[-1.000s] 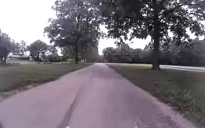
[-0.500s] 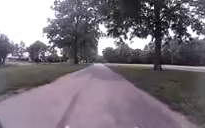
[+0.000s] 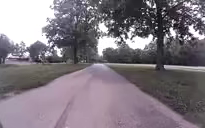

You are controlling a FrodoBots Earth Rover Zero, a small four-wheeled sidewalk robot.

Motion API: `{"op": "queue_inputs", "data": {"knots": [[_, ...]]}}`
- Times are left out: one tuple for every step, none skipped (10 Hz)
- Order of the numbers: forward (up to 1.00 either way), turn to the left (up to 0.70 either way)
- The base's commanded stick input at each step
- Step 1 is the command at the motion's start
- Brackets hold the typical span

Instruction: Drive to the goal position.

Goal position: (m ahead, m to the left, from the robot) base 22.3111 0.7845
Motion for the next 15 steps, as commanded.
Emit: {"op": "queue_inputs", "data": {"knots": [[0.70, 0.01], [0.70, 0.01], [0.70, 0.03], [0.70, 0.05], [0.70, 0.06], [0.70, 0.06], [0.70, 0.04], [0.70, 0.01], [0.70, 0.01], [0.70, 0.01], [0.70, 0.01], [0.70, 0.01], [0.70, 0.01], [0.70, 0.01], [0.70, 0.01]]}}
